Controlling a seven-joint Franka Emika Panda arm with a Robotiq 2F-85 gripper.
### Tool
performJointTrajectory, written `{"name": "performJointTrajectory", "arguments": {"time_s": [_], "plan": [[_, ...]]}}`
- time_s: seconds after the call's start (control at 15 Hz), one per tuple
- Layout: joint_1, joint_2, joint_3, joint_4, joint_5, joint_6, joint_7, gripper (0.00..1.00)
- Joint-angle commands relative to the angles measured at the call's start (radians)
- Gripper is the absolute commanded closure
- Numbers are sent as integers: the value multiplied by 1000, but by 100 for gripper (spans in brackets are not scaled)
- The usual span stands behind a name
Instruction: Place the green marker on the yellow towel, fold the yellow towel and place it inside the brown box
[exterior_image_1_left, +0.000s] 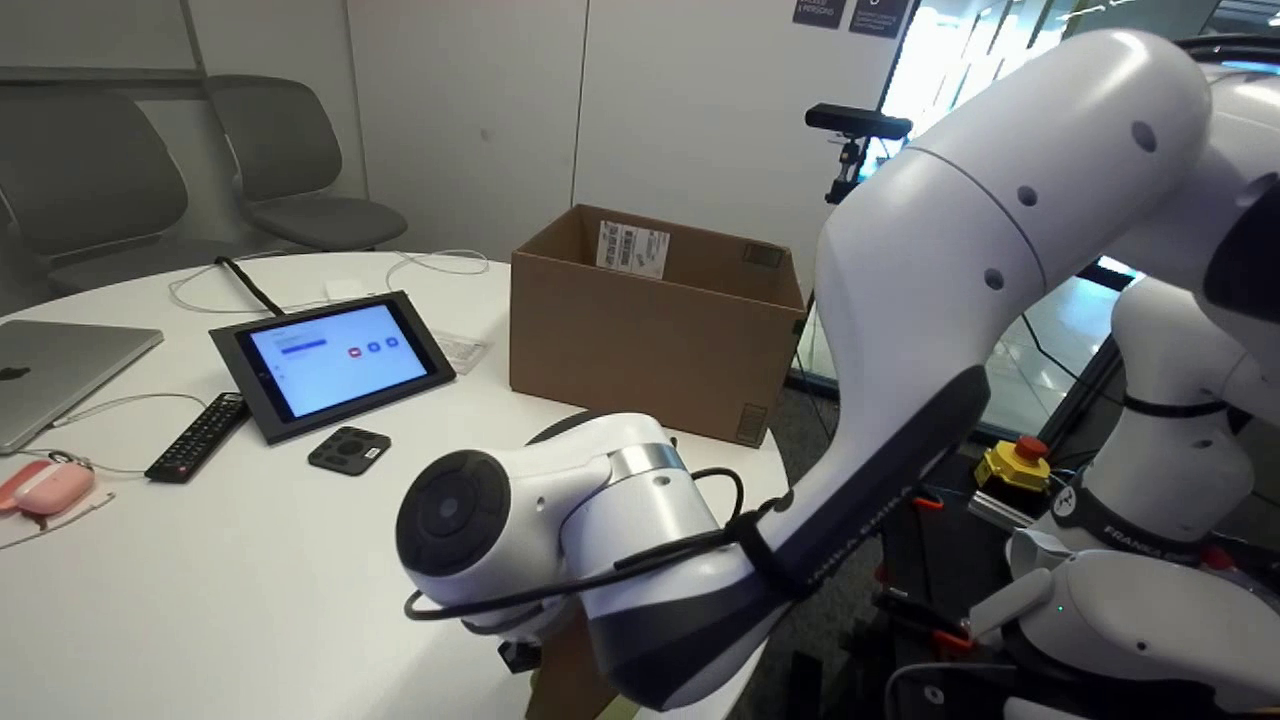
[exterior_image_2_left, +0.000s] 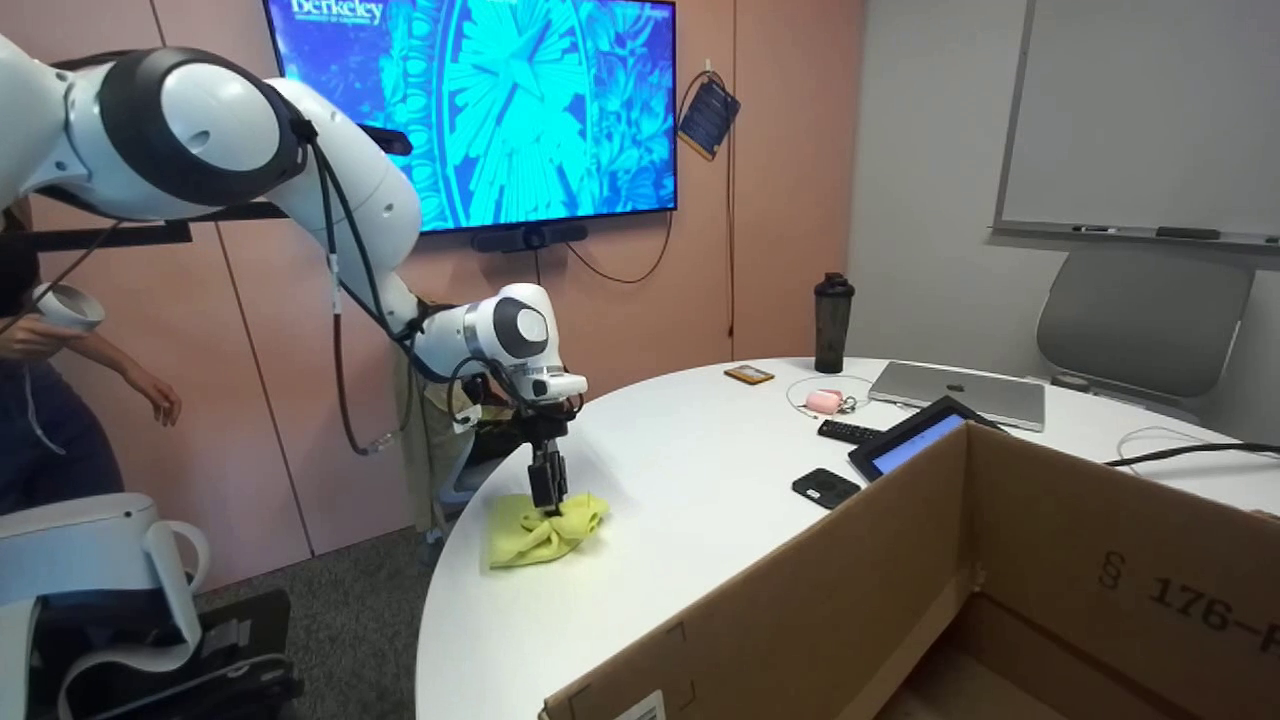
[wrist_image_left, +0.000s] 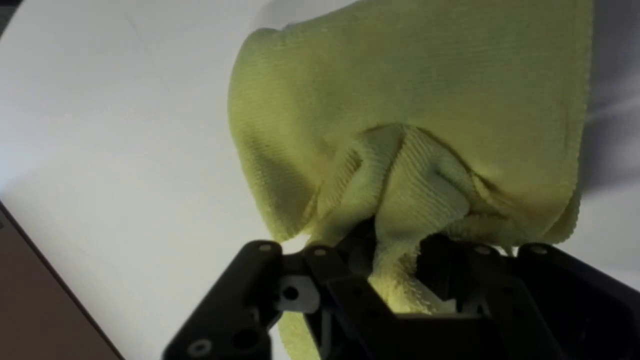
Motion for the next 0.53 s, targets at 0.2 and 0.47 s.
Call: {"name": "performJointTrajectory", "arguments": {"time_s": [0.2,0.47], "plan": [[-158,-97,148,-133,101,26,-142,28],[-218,-150,198,-179,121,49,-242,1]]}}
